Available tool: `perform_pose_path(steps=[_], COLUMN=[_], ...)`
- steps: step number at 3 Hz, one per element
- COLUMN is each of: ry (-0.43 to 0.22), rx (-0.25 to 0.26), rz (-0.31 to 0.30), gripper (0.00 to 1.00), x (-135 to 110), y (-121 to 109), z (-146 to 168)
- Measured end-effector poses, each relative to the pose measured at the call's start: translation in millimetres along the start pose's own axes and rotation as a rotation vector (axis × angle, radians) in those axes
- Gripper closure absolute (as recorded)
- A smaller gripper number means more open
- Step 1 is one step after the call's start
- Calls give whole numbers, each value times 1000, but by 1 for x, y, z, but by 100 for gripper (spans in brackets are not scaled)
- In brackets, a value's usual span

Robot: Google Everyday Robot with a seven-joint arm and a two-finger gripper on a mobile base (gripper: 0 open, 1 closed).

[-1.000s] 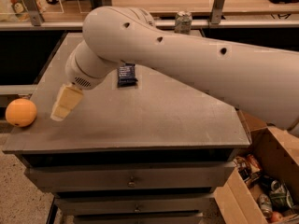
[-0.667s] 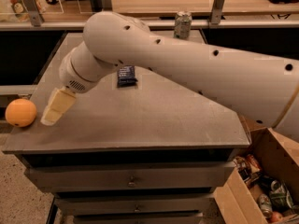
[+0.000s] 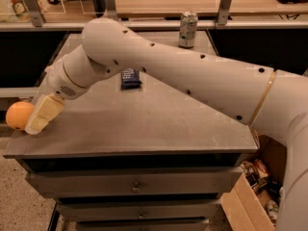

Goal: Pick orange

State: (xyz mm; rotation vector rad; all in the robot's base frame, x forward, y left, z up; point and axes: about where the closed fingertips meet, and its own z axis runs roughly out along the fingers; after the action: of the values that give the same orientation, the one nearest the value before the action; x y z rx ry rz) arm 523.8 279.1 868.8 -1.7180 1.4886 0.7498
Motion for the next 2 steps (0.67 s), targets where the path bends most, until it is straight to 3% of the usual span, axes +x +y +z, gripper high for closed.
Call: perform_pose_path(steps=[2], ry=[-66], rx=[-93], rz=[-2], gripper=[0], x=[-13], y=[16], z=[33])
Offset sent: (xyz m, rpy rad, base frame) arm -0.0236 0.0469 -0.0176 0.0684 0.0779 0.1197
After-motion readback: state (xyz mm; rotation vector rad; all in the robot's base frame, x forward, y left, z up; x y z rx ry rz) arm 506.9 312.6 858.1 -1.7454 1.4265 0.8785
